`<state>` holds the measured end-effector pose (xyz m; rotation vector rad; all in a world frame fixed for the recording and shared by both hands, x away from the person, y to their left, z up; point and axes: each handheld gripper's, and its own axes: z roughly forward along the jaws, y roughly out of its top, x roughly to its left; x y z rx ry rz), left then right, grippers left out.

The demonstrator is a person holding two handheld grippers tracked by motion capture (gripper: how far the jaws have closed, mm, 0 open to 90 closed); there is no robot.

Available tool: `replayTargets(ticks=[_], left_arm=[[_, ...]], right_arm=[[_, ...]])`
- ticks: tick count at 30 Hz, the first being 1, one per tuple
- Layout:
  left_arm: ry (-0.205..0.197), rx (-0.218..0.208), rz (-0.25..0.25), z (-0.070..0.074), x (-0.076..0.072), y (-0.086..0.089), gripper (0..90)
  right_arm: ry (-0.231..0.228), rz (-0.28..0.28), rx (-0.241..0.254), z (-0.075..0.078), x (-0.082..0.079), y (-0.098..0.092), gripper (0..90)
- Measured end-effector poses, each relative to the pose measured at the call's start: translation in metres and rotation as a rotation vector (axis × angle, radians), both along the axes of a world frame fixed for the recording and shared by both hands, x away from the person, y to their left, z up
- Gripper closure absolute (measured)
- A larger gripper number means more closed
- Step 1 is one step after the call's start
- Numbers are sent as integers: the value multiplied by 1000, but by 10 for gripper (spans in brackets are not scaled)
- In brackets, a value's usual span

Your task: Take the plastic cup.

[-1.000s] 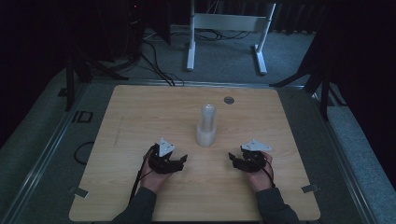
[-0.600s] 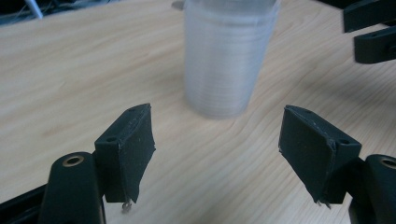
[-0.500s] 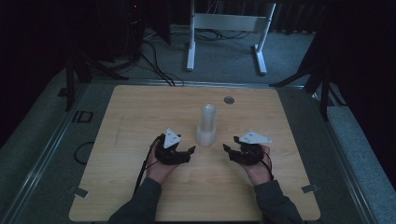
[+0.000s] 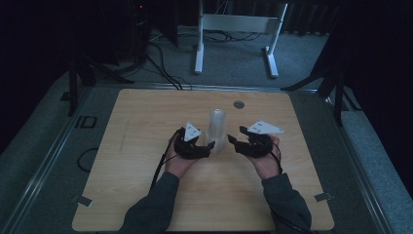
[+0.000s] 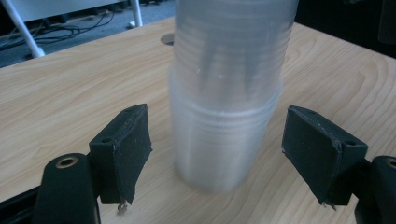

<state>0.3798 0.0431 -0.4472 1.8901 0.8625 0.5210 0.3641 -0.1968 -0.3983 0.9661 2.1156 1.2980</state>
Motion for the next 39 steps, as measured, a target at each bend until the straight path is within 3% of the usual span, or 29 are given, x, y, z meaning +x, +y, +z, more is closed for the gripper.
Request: replayTargets(ticks=[7, 12, 15, 22, 27, 39], left_arm=[[2, -1, -10, -6, 8, -9, 216], [-12, 23, -11, -8, 12, -14, 214], [-11, 12, -14, -10, 14, -15, 213], [-12, 28, -25, -14, 18, -18, 211], [-13, 16, -24, -15, 19, -20, 211], [-19, 22, -22, -15, 19, -20, 213]], right_arm=[[-3, 22, 21, 13, 9, 10, 349], [-9, 20, 29, 17, 15, 15, 315], [-5, 27, 41, 20, 20, 19, 301], [-9, 32, 50, 21, 28, 28, 297], [-11, 39, 55, 24, 33, 35, 294], [-10, 56, 35, 27, 44, 52, 293]])
